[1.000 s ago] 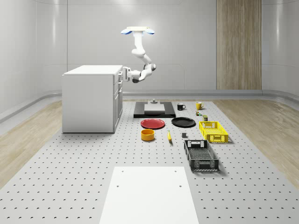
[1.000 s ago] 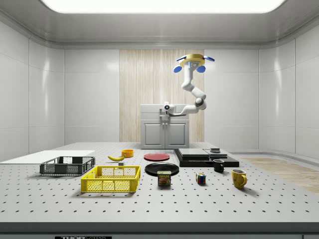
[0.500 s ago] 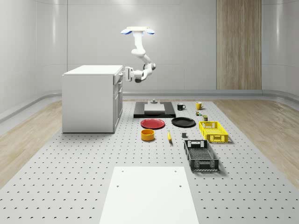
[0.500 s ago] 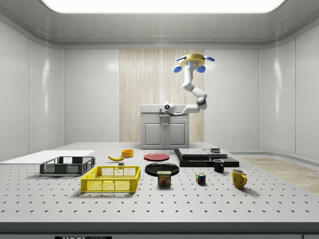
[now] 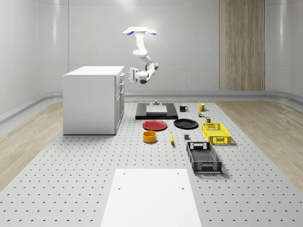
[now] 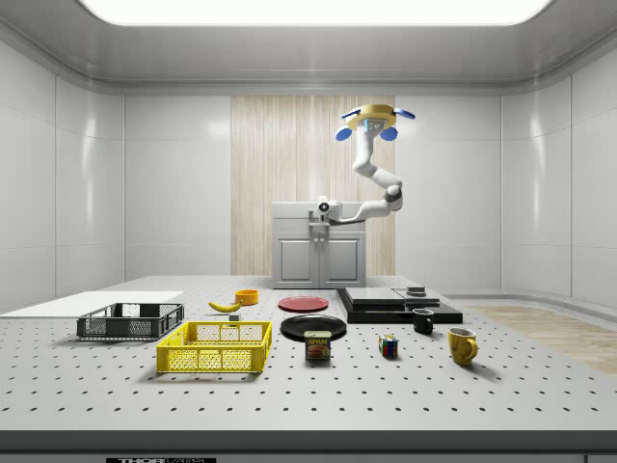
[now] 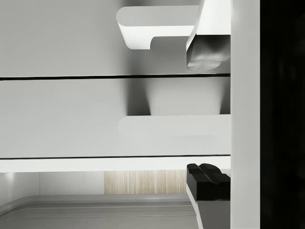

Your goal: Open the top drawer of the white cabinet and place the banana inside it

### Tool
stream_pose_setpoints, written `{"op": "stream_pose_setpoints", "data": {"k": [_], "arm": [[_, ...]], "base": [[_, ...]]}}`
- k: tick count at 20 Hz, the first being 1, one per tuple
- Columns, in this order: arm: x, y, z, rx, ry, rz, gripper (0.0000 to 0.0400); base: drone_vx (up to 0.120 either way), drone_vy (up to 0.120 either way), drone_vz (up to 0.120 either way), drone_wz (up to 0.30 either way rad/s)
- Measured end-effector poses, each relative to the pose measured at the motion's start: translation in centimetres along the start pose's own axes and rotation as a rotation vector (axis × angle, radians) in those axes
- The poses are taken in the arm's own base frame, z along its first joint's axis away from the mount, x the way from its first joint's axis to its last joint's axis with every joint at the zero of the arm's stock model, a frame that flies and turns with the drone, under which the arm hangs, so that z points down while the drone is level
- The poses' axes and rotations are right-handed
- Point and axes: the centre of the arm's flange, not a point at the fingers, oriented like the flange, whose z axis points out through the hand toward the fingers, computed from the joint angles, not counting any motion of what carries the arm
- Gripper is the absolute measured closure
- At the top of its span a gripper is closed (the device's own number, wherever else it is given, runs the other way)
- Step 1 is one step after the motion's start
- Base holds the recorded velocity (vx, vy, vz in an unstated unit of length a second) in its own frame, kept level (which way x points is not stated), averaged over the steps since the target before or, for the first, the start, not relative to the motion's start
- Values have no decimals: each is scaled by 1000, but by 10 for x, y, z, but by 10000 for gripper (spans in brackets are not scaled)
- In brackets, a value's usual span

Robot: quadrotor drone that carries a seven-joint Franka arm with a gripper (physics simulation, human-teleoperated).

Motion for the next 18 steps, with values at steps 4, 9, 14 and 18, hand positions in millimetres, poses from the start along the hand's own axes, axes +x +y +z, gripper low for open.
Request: {"op": "stream_pose_setpoints", "data": {"k": [4, 9, 14, 18], "arm": [[0, 0, 10, 0, 0, 0, 29], [-1, 0, 31, 1, -1, 1, 8], [1, 2, 45, 1, -1, 1, 2], [3, 3, 56, 1, -1, 1, 1]], "base": [[0, 0, 0, 0], [0, 0, 0, 0], [0, 0, 0, 0], [0, 0, 0, 0]]}}
